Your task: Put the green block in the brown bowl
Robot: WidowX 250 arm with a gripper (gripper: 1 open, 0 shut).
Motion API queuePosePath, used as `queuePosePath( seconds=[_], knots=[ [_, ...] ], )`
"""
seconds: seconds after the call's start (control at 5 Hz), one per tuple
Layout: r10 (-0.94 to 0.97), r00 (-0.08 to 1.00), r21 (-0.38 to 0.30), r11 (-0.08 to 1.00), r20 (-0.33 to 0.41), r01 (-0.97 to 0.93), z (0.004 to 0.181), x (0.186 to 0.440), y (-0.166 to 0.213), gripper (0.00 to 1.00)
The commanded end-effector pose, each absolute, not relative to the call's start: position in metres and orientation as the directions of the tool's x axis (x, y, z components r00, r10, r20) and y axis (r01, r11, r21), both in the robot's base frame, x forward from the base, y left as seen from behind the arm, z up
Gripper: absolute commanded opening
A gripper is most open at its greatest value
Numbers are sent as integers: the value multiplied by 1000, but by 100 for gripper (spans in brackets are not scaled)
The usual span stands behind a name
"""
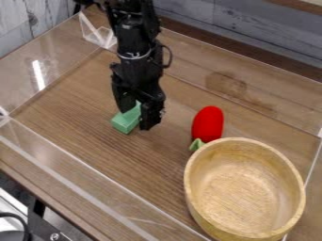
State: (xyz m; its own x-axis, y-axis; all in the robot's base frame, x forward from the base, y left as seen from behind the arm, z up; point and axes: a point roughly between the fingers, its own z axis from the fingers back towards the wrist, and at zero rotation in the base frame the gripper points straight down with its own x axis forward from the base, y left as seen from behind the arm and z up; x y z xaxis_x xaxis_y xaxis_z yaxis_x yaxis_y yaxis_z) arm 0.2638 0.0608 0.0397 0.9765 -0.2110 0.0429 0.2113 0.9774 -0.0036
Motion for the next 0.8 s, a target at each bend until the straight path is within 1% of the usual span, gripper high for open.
queuePosePath(
  seconds=[0.0, 0.6],
  knots=[
    [-201, 975, 22, 979, 98, 200, 52, 269, 64, 100],
    [-202, 975, 23, 979, 91, 201, 46, 269, 61, 100]
  ],
)
